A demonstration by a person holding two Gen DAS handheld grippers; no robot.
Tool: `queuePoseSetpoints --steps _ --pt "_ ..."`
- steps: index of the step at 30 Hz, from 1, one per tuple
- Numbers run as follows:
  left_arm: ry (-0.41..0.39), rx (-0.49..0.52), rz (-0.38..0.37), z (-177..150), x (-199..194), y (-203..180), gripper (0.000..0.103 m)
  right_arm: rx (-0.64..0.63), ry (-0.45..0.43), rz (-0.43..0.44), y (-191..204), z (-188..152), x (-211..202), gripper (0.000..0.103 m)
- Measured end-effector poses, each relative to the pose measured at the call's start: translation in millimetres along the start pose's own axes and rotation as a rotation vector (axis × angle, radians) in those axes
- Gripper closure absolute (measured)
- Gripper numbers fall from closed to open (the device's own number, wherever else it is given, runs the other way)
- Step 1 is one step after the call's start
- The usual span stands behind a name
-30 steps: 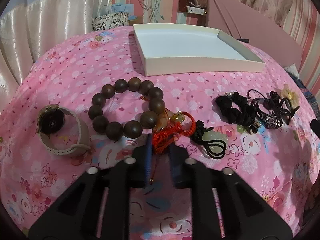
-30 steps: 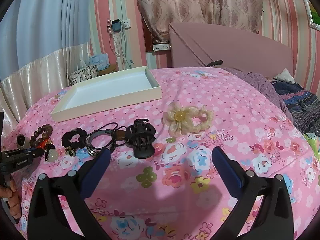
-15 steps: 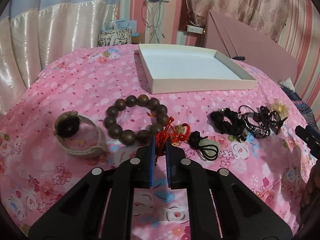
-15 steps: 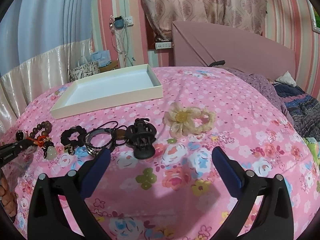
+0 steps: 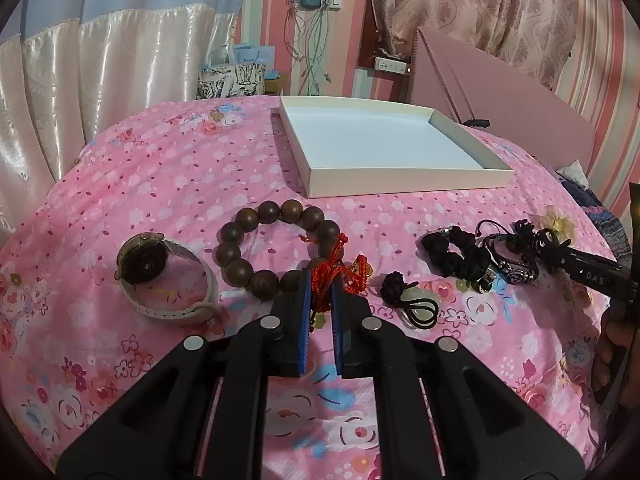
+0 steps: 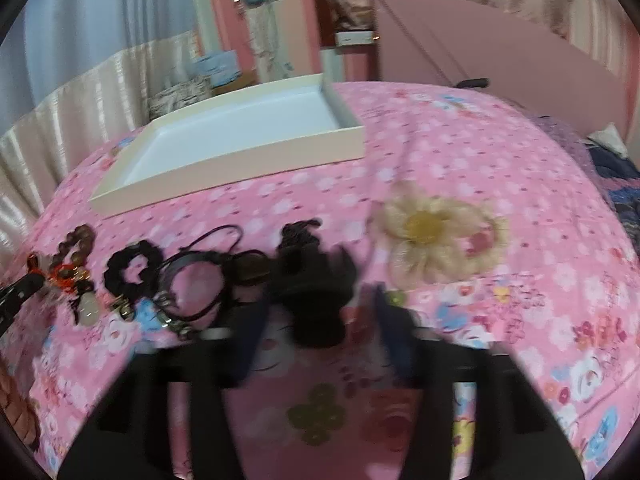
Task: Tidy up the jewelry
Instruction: 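Close the right tool on the black claw clip while the left tool lifts the red tassel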
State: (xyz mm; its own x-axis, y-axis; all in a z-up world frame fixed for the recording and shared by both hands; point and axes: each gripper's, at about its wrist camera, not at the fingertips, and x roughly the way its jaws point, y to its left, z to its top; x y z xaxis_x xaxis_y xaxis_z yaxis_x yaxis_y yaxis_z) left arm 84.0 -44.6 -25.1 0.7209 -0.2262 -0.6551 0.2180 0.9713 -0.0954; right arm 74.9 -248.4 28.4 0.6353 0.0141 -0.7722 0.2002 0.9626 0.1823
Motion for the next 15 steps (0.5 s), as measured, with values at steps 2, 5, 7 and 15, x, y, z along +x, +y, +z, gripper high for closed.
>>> queuePoseSetpoints --steps 2,5,7,15 --pt "-0.001 0.001 -0.004 0.3 -1.7 -0.5 0.096 -0.008 -0.008 -0.001 2.4 -1.2 -4.3 0.073" --pt "-0.008 0.007 -0.008 1.4 -6.7 -1.8 0.096 -0.003 -0.031 0.011 1.0 -2.0 -21.3 0.074" --pt "-0.010 0.012 -0.010 1.9 -9.4 -2.6 0.096 -0.007 -0.034 0.013 0.4 -2.5 -25.0 0.074" --pt "-0.033 0.022 -0.012 1.8 -25.2 -5.3 0.096 -0.002 -0.061 0.030 -1.7 -3.3 -42.7 0.081"
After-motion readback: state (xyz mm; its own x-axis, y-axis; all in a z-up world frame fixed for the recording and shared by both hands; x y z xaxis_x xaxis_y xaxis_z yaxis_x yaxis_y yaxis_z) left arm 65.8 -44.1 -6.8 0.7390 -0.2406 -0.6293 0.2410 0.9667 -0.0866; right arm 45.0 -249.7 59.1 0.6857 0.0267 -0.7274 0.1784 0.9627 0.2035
